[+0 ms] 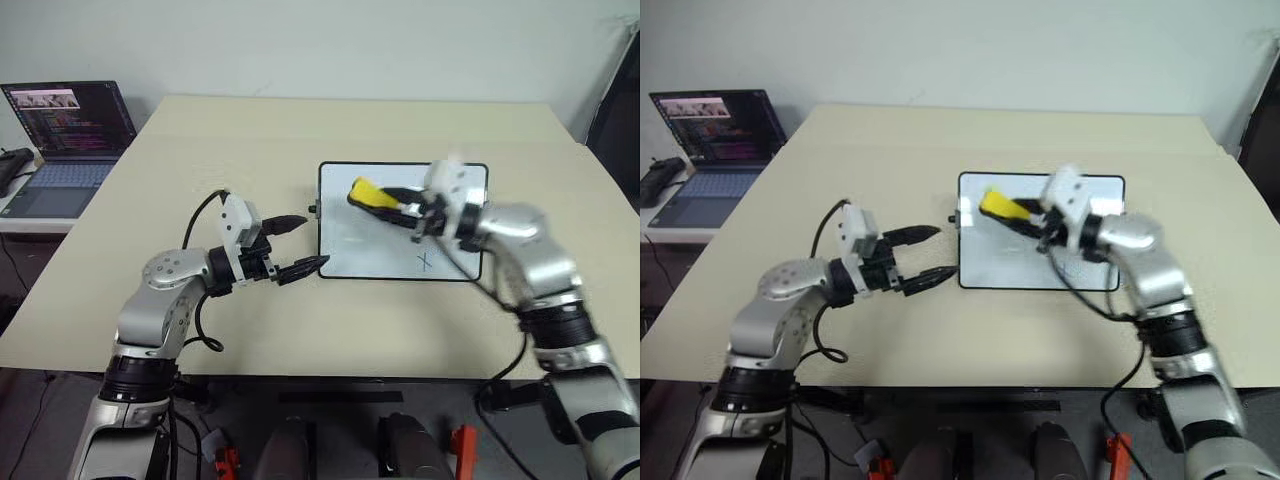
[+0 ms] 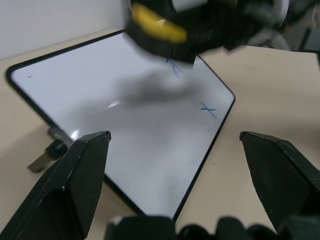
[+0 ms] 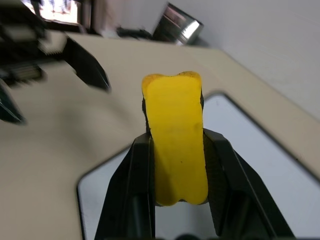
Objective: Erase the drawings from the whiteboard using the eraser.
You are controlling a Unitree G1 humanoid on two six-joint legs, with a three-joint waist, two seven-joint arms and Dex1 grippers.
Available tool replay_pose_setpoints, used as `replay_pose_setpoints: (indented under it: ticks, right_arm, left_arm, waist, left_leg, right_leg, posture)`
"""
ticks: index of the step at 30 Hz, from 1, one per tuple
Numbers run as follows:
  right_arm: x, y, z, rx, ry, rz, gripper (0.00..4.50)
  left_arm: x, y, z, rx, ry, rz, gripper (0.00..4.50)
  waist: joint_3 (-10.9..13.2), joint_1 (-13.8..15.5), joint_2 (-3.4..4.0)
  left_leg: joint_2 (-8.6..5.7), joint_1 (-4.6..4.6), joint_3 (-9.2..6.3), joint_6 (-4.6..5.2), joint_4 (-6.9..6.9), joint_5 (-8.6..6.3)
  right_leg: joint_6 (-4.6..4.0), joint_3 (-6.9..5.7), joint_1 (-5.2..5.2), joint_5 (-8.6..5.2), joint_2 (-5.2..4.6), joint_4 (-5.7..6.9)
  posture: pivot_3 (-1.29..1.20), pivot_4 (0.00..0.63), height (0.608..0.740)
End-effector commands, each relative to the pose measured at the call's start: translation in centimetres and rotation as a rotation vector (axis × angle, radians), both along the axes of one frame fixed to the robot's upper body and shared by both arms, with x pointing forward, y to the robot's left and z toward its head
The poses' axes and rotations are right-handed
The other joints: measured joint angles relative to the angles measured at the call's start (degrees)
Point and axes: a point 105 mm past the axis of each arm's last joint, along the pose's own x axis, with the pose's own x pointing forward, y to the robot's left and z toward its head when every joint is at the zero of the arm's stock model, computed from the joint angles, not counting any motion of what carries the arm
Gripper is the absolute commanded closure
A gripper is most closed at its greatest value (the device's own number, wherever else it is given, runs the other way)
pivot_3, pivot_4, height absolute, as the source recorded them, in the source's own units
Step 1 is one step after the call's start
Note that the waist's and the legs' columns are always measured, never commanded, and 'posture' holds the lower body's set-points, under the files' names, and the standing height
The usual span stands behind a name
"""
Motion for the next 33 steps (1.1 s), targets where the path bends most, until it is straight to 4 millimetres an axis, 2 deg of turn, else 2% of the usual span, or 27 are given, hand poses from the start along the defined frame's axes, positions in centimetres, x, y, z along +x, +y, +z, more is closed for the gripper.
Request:
replay_pose_setpoints:
  ticks: [1, 2, 4, 6, 8, 14, 19, 26, 33]
  right_arm:
    - [-2.0, -5.0, 1.0, -0.095, 0.001, -0.097, 3.54]
    - [-2.2, -6.0, 0.7, -0.130, 0.006, -0.130, 3.54]
    - [-2.7, -9.2, -0.5, -0.222, 0.042, -0.229, 3.54]
    - [-4.1, -12.5, -2.4, -0.355, 0.107, -0.308, 3.54]
    - [-5.5, -14.2, -3.4, -0.430, 0.156, -0.335, 3.54]
    - [-6.9, -14.8, -3.6, -0.447, 0.184, -0.333, 3.54]
    - [-6.7, -14.9, -3.5, -0.454, 0.177, -0.338, 3.54]
    - [-6.1, -15.9, -3.2, -0.474, 0.158, -0.371, 3.54]
    - [-5.8, -15.5, -3.2, -0.460, 0.150, -0.357, 3.54]
  left_arm:
    - [-0.1, 0.0, 1.2, 0.026, -0.040, -0.043, 0.00]
    - [0.0, 0.1, 1.3, 0.032, -0.042, -0.044, 0.00]
    - [0.1, 0.8, 1.4, 0.059, -0.042, -0.049, 0.00]
    - [0.3, 1.7, 1.7, 0.094, -0.049, -0.047, 0.00]
    - [0.6, 2.5, 2.1, 0.118, -0.059, -0.039, 0.00]
    - [-0.3, 2.9, 1.7, 0.156, -0.018, -0.093, 0.00]
    - [-0.3, 2.8, 1.4, 0.170, -0.009, -0.094, 0.00]
    - [-0.4, 2.8, 1.5, 0.175, -0.012, -0.093, 0.00]
    - [-0.4, 2.7, 1.4, 0.172, -0.014, -0.090, 0.00]
  waist:
    - [0.0, 0.5, -0.03]
    - [0.0, 0.7, -0.03]
    - [0.0, 0.7, -0.02]
    - [0.0, 0.8, -0.01]
    - [0.0, 0.5, 0.03]
    - [0.0, -0.8, 0.03]
    - [0.1, -0.5, 0.01]
    - [0.1, -0.5, 0.01]
    - [0.1, -0.5, 0.01]
  left_leg:
    - [0.00, -0.03, -0.01, -0.10, 0.01, -0.08]
    - [-0.04, -0.07, 0.01, -0.17, 0.01, -0.14]
    - [-0.03, -0.05, 0.14, -0.16, 0.01, -0.21]
    - [-0.02, -0.04, 0.20, -0.15, 0.00, -0.21]
    - [0.00, 0.01, 0.23, -0.15, 0.02, -0.21]
    - [0.04, 0.14, 0.38, -0.14, 0.10, -0.20]
    - [0.05, 0.24, 0.37, -0.15, 0.12, -0.20]
    - [0.02, 0.19, 0.35, -0.15, 0.10, -0.20]
    - [0.03, 0.20, 0.35, -0.15, 0.10, -0.20]
  right_leg:
    - [0.01, -0.03, -0.01, -0.05, -0.02, -0.06]
    - [0.04, -0.02, 0.01, -0.13, -0.05, -0.11]
    - [0.05, 0.07, 0.00, -0.18, -0.05, -0.14]
    - [0.03, 0.11, -0.03, -0.21, -0.04, -0.09]
    - [0.01, 0.12, -0.03, -0.24, -0.01, -0.04]
    - [0.24, 0.25, 0.05, -0.35, 0.02, 0.02]
    - [0.27, 0.26, 0.13, -0.36, 0.03, 0.04]
    - [0.10, 0.26, 0.13, -0.26, 0.01, 0.01]
    - [0.09, 0.26, 0.13, -0.26, 0.01, 0.03]
  posture:
    - [0.00, 0.150, 0.740]
    - [0.00, 0.150, 0.740]
    - [0.00, 0.150, 0.740]
    - [0.00, 0.150, 0.740]
    - [0.00, 0.150, 0.740]
    - [0.00, 0.150, 0.740]
    - [0.00, 0.150, 0.740]
    - [0.00, 0.150, 0.740]
    - [0.00, 0.150, 0.740]
